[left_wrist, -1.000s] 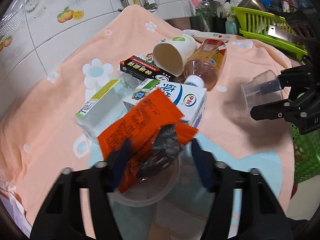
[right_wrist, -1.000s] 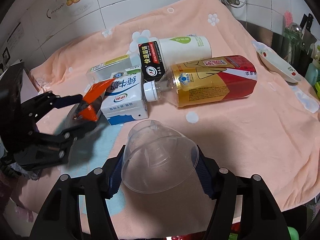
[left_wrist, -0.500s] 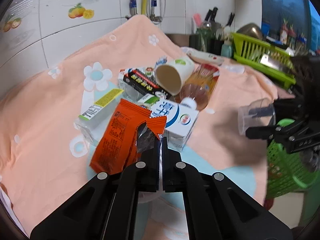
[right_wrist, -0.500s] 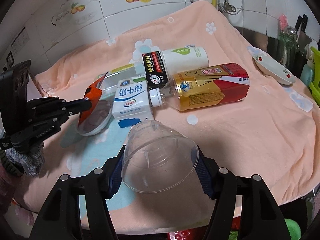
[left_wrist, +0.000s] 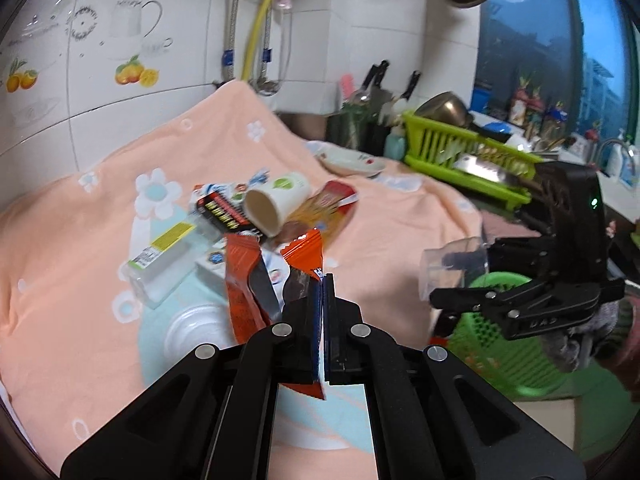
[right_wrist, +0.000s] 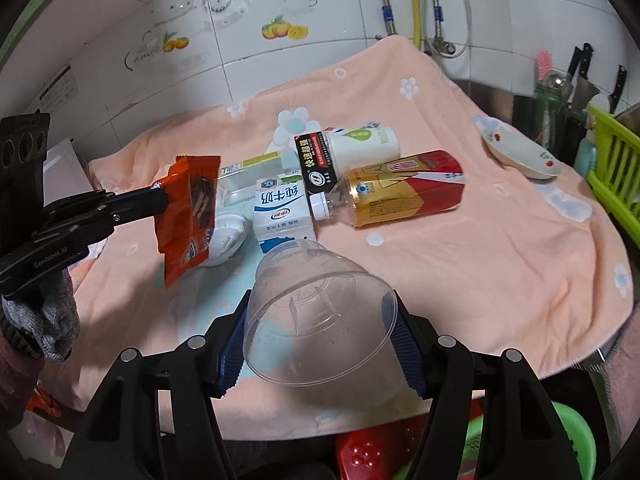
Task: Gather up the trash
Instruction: 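Grasp the orange snack wrapper with the left tool, then drop the orange wrapper into the green basket while the right tool drops the clear cup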
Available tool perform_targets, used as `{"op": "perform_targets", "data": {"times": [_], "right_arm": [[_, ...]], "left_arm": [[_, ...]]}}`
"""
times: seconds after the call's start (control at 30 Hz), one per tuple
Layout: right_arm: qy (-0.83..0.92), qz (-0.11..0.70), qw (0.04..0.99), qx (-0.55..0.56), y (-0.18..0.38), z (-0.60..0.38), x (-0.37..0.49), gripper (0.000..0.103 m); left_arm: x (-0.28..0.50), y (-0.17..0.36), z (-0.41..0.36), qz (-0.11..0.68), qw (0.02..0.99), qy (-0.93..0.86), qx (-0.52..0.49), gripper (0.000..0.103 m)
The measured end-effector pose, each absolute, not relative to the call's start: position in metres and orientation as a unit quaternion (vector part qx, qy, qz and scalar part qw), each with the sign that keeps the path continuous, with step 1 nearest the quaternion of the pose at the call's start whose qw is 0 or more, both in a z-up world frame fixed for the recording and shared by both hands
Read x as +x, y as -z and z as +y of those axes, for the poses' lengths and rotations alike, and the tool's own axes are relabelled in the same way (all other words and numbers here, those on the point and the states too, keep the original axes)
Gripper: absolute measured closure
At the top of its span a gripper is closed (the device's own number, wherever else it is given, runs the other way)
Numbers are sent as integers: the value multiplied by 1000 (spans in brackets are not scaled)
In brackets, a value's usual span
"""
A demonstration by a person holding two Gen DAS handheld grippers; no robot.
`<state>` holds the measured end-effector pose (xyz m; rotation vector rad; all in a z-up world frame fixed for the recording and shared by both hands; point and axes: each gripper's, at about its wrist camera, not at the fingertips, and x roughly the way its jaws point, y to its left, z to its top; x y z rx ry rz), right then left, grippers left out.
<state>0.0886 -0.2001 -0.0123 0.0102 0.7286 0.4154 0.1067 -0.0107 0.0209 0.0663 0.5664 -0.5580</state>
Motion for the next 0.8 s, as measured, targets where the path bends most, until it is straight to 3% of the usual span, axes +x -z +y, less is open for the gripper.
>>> {"op": "perform_targets", "data": {"times": [0.5,0.8], "right_arm": [[-99,363,926,12,16,-277,8,41],[-17,371,928,38,27,-344,-40,41]], "left_arm": [[46,-45,-89,246,886,392,32,103],[13,-28,-166,262,839,477,26,103]]}}
